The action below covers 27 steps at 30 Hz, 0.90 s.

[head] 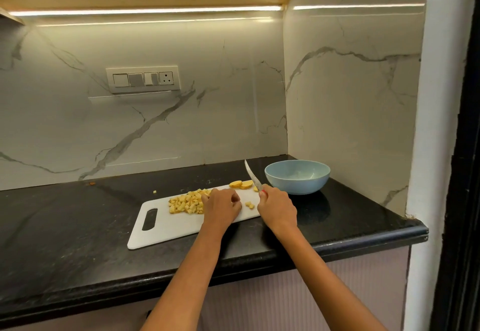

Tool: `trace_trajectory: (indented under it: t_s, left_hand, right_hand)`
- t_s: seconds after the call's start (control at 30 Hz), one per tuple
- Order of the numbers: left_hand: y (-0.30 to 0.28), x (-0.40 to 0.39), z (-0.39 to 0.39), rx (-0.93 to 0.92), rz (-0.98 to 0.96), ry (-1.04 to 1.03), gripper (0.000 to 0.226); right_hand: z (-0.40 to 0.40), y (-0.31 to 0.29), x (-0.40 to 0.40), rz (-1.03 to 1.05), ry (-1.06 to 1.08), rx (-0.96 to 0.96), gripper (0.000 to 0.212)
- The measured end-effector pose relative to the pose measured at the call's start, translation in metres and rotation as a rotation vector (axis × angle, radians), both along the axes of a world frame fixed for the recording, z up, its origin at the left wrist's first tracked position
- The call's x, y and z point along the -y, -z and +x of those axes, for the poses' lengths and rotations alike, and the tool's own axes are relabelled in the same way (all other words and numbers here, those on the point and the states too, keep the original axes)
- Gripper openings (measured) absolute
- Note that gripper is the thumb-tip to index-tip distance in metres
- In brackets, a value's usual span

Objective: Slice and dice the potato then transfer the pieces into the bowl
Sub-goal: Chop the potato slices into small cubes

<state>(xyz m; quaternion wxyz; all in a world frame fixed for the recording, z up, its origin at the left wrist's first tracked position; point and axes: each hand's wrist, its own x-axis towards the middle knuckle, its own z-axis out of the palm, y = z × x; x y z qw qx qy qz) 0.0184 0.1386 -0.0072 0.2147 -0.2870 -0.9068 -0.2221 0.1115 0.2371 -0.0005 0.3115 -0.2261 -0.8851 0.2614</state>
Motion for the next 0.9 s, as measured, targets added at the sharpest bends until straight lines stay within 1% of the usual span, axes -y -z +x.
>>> trace_trajectory:
  t_s: [0.1, 0.23, 0.33, 0.4, 0.47, 0.53, 0.63, 0.67, 0.77, 0.9]
  left_hand:
    - [0.001, -0.002, 0.000, 0.048, 0.074, 0.095, 0.015]
    - [0.002, -0.001, 0.000, 0.052, 0.084, 0.116, 0.021]
    - [0.001, -0.002, 0.003, 0.049, 0.066, 0.185, 0.026]
    - [0.000, -0.005, 0.007, 0.054, 0.017, 0.253, 0.024]
    - [-0.002, -0.006, 0.010, 0.055, -0.049, 0.264, 0.020]
    - [-0.004, -0.003, 0.008, 0.022, -0.082, 0.223, 0.017]
    - [-0.012, 0.010, -0.007, -0.098, -0.239, 0.041, 0.022]
    - [-0.014, 0.017, -0.013, -0.120, -0.257, -0.014, 0.024]
    - [-0.016, 0.035, -0.030, -0.140, -0.173, -0.110, 0.023]
    - [-0.018, 0.041, -0.035, -0.020, 0.084, -0.106, 0.020]
  right_hand:
    - [-0.002, 0.002, -0.002, -0.027, -0.009, -0.025, 0.030]
    - [0.000, 0.004, -0.002, -0.033, -0.011, -0.054, 0.030]
    - [0.002, 0.006, -0.003, -0.023, -0.005, -0.069, 0.030]
    - [0.002, 0.006, -0.003, -0.031, -0.011, -0.080, 0.030]
    - [0.001, 0.006, -0.004, -0.031, -0.015, -0.079, 0.030]
    - [-0.001, 0.006, -0.004, -0.014, -0.013, -0.069, 0.029]
    - [-0.007, 0.004, -0.007, 0.022, -0.020, -0.042, 0.028]
    - [-0.009, 0.004, -0.007, 0.032, -0.022, -0.035, 0.028]
    - [-0.013, -0.002, -0.011, 0.077, -0.024, -0.043, 0.027]
    - [-0.018, -0.008, -0.016, 0.133, -0.015, -0.127, 0.028]
